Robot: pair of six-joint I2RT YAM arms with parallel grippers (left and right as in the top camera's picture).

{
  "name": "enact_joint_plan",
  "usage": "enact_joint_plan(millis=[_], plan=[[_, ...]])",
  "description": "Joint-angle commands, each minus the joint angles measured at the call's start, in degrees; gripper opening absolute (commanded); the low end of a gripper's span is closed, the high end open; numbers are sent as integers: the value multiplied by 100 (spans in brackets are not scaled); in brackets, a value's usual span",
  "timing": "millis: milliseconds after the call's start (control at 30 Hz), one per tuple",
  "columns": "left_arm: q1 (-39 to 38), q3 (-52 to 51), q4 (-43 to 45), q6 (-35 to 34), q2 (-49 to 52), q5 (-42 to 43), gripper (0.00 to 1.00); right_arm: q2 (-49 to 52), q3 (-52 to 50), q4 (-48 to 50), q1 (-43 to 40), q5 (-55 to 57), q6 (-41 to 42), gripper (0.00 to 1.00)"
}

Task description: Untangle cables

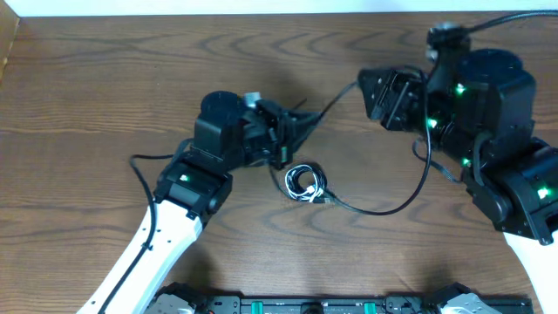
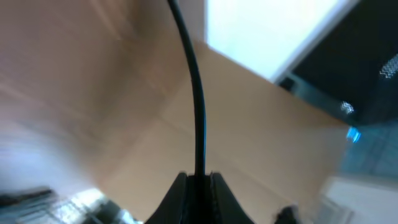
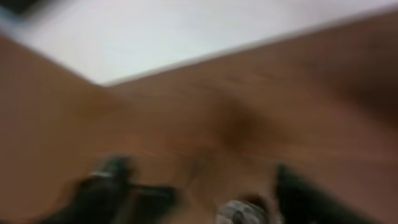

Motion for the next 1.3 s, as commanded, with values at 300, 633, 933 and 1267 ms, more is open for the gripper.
enact_joint_plan(millis=[300, 633, 933, 1267], plan=[[385, 702, -1408, 3506, -44, -1102, 7, -31, 61, -2087, -800, 1611, -199, 99], [385, 3836, -4544, 5117, 157, -2323, 7, -28, -103, -2208, -953, 1622, -195, 99], [389, 5449, -5560, 5934, 914, -4144, 7, -26, -546, -2166, -953, 1600, -195, 99], [389, 5469, -4044, 6124, 1646, -4802, 7, -26, -916, -2006, -953, 1211, -195, 99]])
